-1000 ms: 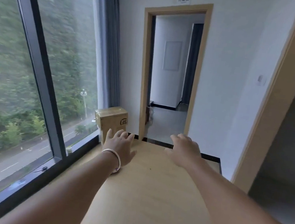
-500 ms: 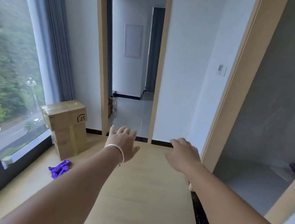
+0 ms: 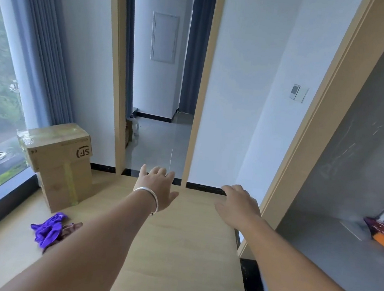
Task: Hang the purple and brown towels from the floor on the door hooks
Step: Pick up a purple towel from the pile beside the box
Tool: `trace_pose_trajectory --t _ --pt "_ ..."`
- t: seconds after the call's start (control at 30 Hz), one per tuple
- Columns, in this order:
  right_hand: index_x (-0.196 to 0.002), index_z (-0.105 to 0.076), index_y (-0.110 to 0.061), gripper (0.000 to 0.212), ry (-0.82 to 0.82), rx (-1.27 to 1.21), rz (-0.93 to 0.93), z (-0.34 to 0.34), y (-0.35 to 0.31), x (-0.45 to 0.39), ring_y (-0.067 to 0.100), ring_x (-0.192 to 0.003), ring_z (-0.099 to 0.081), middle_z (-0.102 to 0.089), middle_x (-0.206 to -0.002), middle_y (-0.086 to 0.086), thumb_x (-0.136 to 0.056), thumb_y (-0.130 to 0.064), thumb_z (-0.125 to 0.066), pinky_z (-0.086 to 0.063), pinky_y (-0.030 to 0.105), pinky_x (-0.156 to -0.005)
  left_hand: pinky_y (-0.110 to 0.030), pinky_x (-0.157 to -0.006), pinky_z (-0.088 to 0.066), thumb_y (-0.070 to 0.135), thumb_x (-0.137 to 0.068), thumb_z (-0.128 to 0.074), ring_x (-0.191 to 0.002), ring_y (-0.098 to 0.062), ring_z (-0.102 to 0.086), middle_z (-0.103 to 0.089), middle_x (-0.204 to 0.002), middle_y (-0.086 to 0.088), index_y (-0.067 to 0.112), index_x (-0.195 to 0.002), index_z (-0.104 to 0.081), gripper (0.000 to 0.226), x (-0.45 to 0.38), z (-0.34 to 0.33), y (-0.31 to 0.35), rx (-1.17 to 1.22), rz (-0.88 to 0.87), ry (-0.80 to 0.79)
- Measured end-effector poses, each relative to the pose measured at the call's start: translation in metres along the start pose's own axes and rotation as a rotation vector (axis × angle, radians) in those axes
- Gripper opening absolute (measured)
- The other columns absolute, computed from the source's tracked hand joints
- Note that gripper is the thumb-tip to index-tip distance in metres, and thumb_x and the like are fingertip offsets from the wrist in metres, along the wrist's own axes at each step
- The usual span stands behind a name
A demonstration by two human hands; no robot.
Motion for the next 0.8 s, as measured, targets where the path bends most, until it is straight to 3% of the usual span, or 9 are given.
trace_pose_trajectory --t 0.37,0.8 --pt "-0.133 -0.044 -0.022 0.047 -0.047 -0.014 0.005 -0.036 0.045 -0.113 0.021 -0.12 -0.045 -0.045 -0.133 0.0 -0.09 -0.042 -0.045 -0.039 0.035 -0.094 -0.051 -0.116 -0.01 0.057 -0.095 -0.037 -0.137 -0.02 -0.032 -0.042 -0.142 0.0 0.022 -0.145 -0.03 0.062 -0.109 -0.042 0.021 -0.041 -0.039 -0.05" --pt "-0.143 -0.035 -0.024 0.054 -0.045 -0.046 0.021 -0.026 0.144 -0.315 0.021 -0.127 -0.041 -0.039 -0.141 0.001 -0.094 -0.043 -0.044 -0.037 0.035 -0.098 -0.052 -0.118 -0.012 0.055 -0.096 -0.036 -0.138 -0.022 -0.031 -0.042 -0.144 -0.003 0.021 -0.144 -0.031 0.059 -0.325 -0.035 0.074 -0.044 -0.028 0.001"
Point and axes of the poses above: each hand's wrist, its own x-axis away from the middle knuckle, its own z-axis out of the back of the hand, y = z × x, the point moved 7 cm from there along -x, towards the middle knuckle
